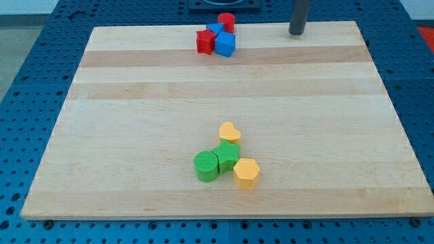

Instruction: Slide the blue cube below the red star

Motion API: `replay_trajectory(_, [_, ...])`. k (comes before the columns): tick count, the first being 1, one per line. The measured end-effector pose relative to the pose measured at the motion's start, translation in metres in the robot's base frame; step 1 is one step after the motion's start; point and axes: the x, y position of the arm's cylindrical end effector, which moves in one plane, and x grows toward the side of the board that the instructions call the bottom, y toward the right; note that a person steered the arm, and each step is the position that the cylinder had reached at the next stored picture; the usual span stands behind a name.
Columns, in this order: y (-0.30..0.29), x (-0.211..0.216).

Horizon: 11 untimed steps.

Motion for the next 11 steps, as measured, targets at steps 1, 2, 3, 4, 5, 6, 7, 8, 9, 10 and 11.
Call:
replay_trajectory(1, [-0.033, 0.049])
replay_trajectory(2, [-0.023, 0.036])
replay_trajectory(3, [-0.037, 0.027])
replay_trajectory(4, [-0.07, -0.002])
replay_trajectory(5, [-0.091, 0.004])
replay_trajectory(6, [-0.098, 0.025])
replay_trajectory(7, [-0.119, 0.026])
replay_trajectory(8, [-0.119, 0.037])
replay_trajectory(9, [-0.122, 0.053])
replay_trajectory(10, [-0.126, 0.053])
replay_trajectory(11, [-0.129, 0.053])
